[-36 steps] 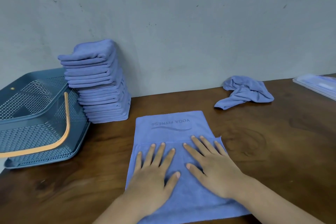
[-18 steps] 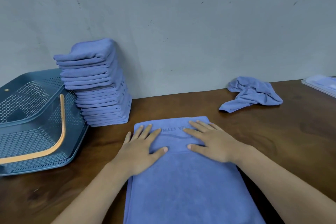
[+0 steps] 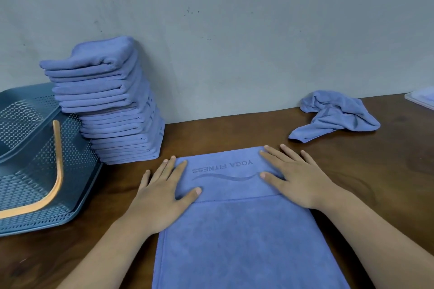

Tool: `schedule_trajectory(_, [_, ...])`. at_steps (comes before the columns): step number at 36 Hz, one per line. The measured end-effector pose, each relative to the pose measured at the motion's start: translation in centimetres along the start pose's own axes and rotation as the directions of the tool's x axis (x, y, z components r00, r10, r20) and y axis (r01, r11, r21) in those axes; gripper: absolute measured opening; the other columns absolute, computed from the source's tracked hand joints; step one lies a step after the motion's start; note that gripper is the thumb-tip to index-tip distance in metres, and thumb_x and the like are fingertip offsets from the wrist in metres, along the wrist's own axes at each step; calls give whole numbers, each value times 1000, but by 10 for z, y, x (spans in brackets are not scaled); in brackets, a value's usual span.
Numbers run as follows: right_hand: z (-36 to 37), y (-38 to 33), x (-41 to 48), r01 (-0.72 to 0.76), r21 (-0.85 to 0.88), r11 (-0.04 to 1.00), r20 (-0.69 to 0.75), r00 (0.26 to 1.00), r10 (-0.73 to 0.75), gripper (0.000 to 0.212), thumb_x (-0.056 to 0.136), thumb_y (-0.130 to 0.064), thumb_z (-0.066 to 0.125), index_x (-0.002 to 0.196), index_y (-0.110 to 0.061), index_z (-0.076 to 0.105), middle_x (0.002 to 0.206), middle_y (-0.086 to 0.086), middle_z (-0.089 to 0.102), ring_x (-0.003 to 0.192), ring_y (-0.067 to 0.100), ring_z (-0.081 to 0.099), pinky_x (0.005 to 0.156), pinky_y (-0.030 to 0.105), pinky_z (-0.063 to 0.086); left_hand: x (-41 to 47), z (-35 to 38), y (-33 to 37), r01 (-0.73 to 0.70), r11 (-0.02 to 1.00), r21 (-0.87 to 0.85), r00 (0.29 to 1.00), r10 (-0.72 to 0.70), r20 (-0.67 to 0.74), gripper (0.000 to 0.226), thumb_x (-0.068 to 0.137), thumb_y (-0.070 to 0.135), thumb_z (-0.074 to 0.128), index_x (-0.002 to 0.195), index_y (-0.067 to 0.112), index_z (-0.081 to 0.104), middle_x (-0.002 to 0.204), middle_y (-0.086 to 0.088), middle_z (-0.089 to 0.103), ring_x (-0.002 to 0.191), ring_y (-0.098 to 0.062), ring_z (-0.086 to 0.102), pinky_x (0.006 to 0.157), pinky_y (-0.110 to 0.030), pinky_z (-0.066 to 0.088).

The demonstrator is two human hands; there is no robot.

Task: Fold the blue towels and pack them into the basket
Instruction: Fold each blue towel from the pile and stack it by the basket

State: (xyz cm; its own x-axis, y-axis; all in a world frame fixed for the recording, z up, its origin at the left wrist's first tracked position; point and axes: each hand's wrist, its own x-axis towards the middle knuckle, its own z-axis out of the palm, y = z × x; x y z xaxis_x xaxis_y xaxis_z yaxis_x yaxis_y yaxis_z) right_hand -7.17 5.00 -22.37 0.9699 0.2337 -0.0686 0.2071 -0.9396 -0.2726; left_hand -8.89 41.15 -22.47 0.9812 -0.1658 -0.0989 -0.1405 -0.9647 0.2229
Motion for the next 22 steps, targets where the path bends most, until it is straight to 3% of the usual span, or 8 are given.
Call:
schedule_trajectory(5, [1, 1, 0, -82, 16, 997, -46, 996, 83, 78, 97, -82, 19, 166, -47, 11, 170, -32, -3, 162, 9, -5, 131, 48, 3, 0, 1, -1, 3, 1000, -27, 1000, -4, -13, 100, 85, 97, 17, 167, 43, -4, 172, 20, -19, 156, 1, -24, 132, -46, -7])
schedule_trajectory(8, [-5, 7, -4, -50, 53, 997, -161, 985, 58, 59, 104, -66, 33, 159, -43, 36, 169, -29, 21, 159, 11, 14, 128, 44, 18, -1, 0, -5, -53, 994, -98, 987, 37, -156, 83, 94, 84, 31, 165, 41, 23, 172, 21, 10, 161, -3, -3, 133, -45, 5])
schedule_trajectory(10, [-15, 11, -10, 47, 103, 994, -219, 975, -24, 34, 105, -48, 50, 137, -41, 60, 144, -30, 52, 139, 7, 42, 111, 35, 39, -1, -7, -7, -193, 970, -150, 952, 147, -270, 56, 97, 70, 41, 144, 42, 51, 152, 30, 43, 149, -5, 35, 124, -42, 30])
schedule_trajectory(12, [-28, 11, -18, 107, 178, 978, -180, 981, -75, 11, 99, -33, 63, 103, -40, 69, 105, -25, 63, 106, 4, 54, 87, 28, 44, -5, -16, -6, -331, 920, -211, 921, 265, -287, 20, 98, 49, 53, 113, 42, 63, 118, 27, 61, 119, -6, 55, 101, -36, 46])
schedule_trajectory(13, [-34, 10, -23, 119, 182, 976, -131, 987, -96, 11, 96, -29, 65, 92, -39, 68, 97, -22, 63, 98, 6, 55, 80, 25, 43, -7, -19, -5, -374, 902, -216, 913, 317, -258, 8, 98, 40, 57, 102, 41, 63, 106, 22, 63, 108, -8, 57, 92, -35, 47])
schedule_trajectory(15, [-44, 7, -29, 132, 143, 981, -11, 991, -132, 10, 92, -27, 67, 86, -34, 66, 91, -20, 64, 94, 7, 56, 75, 23, 42, -10, -24, -4, -424, 887, -184, 902, 396, -169, 11, 96, 31, 60, 89, 41, 60, 94, 16, 62, 97, -11, 56, 86, -36, 45])
schedule_trajectory(18, [-52, 7, -34, 134, 103, 986, 115, 983, -146, 6, 88, -30, 69, 88, -35, 65, 92, -19, 64, 98, 5, 55, 79, 22, 44, -13, -28, -4, -436, 893, -115, 900, 434, -41, 9, 87, 35, 60, 84, 40, 54, 90, 16, 58, 94, -10, 56, 87, -33, 43])
schedule_trajectory(22, [-54, 6, -36, 145, 26, 989, 186, 971, -147, 13, 82, -38, 72, 88, -39, 60, 93, -17, 60, 98, 4, 54, 81, 18, 36, -14, -31, -1, -442, 896, -47, 896, 443, 19, 10, 79, 39, 57, 80, 36, 48, 86, 14, 53, 89, -9, 52, 84, -30, 41])
